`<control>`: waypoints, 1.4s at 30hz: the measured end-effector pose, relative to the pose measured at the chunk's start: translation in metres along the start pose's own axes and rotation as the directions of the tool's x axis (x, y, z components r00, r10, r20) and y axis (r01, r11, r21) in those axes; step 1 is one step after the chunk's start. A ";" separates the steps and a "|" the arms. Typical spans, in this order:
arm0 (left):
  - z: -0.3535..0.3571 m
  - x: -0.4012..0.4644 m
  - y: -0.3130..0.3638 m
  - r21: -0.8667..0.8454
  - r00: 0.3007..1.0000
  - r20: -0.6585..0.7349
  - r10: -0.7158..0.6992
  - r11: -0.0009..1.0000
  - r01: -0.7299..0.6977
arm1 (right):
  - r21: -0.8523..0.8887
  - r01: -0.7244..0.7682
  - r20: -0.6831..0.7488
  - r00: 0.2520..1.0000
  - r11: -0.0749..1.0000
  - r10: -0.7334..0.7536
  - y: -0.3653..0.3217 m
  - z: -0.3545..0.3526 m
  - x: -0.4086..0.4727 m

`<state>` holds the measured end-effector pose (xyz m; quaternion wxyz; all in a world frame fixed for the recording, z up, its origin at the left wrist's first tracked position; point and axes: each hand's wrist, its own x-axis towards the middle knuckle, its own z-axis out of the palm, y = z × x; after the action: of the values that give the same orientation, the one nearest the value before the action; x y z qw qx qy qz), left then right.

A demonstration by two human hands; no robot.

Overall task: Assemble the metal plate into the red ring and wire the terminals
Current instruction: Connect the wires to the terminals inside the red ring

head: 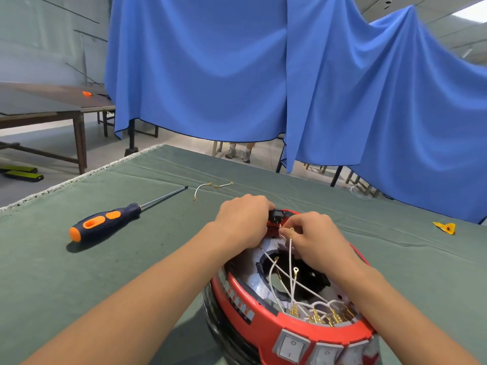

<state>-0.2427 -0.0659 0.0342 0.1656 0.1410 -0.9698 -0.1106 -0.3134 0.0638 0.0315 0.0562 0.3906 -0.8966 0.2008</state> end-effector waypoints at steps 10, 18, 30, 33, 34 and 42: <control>0.001 -0.001 0.001 0.040 0.999 -0.034 0.018 0.999 -0.016 | -0.060 0.049 -0.030 0.998 0.997 -0.051 0.001 0.003 0.003; 0.001 -0.002 0.003 0.077 0.999 -0.020 0.029 0.997 -0.027 | -0.131 0.077 -0.051 0.995 0.988 -0.084 -0.001 0.004 0.003; 0.003 -0.002 0.001 0.087 0.998 -0.051 0.024 0.996 -0.019 | -0.182 0.071 -0.101 0.991 0.981 -0.091 -0.003 0.004 0.003; 0.004 -0.002 0.000 0.115 0.998 -0.057 -0.009 0.993 0.016 | -0.232 0.082 -0.063 0.993 0.969 -0.099 -0.004 0.006 0.003; 0.005 -0.002 0.000 0.122 0.998 -0.055 -0.013 0.992 0.020 | -0.248 0.082 -0.054 0.994 0.965 -0.099 -0.004 0.006 0.003; 0.004 -0.001 0.001 0.138 0.999 -0.046 -0.018 0.990 0.024 | -0.279 0.082 -0.042 0.994 0.957 -0.097 -0.005 0.006 0.004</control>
<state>-0.2438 -0.0639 0.0309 0.1760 0.1649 -0.9696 -0.0415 -0.3121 0.0554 0.0292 0.1442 0.4134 -0.8954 0.0816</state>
